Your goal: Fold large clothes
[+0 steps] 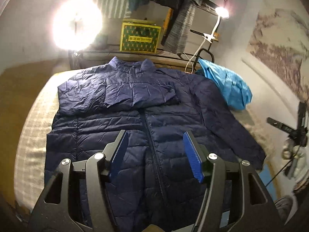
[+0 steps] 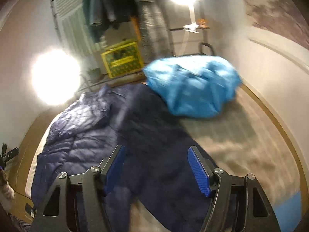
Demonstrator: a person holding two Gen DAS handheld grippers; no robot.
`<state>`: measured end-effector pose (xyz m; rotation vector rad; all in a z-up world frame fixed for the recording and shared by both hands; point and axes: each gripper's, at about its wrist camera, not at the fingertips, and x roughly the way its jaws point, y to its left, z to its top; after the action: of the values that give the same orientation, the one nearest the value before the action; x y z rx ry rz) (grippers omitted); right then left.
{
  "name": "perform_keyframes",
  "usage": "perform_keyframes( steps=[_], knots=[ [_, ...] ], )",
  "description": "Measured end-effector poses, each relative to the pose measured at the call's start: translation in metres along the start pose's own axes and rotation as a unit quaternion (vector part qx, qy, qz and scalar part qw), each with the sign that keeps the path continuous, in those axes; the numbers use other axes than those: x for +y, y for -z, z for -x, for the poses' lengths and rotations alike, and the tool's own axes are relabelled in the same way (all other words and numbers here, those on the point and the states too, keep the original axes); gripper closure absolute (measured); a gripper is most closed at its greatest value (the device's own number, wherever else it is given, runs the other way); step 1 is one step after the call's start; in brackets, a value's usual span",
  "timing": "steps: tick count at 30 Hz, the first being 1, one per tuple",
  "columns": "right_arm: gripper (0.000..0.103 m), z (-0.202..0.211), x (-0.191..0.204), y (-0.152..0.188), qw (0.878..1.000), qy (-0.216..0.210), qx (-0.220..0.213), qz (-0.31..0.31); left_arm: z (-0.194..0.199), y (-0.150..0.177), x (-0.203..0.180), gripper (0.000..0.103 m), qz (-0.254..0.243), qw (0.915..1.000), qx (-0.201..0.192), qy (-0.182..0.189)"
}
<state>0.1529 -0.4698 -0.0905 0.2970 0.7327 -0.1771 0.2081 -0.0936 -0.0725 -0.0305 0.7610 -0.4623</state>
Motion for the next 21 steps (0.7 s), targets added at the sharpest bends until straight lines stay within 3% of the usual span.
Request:
perform_keyframes(
  steps=[6,11,14,21],
  knots=[
    [0.033,0.019,-0.061,0.042,0.997,0.048,0.027,-0.055,-0.019,0.006,-0.022,0.042,-0.031,0.9993,0.015,0.013],
    [0.033,0.004,-0.117,0.078,0.987,0.085,0.062,-0.125,-0.040,0.002,-0.025,0.042,-0.041,0.9989,0.024,0.006],
    [0.033,-0.005,-0.143,0.097,0.979,0.084,0.072,-0.172,-0.051,0.000,-0.024,0.042,-0.041,0.9986,0.033,0.009],
    [0.034,-0.025,-0.152,0.114,0.974,0.087,0.093,-0.190,-0.060,-0.007,-0.021,0.042,-0.035,0.9988,0.034,0.006]
  ],
)
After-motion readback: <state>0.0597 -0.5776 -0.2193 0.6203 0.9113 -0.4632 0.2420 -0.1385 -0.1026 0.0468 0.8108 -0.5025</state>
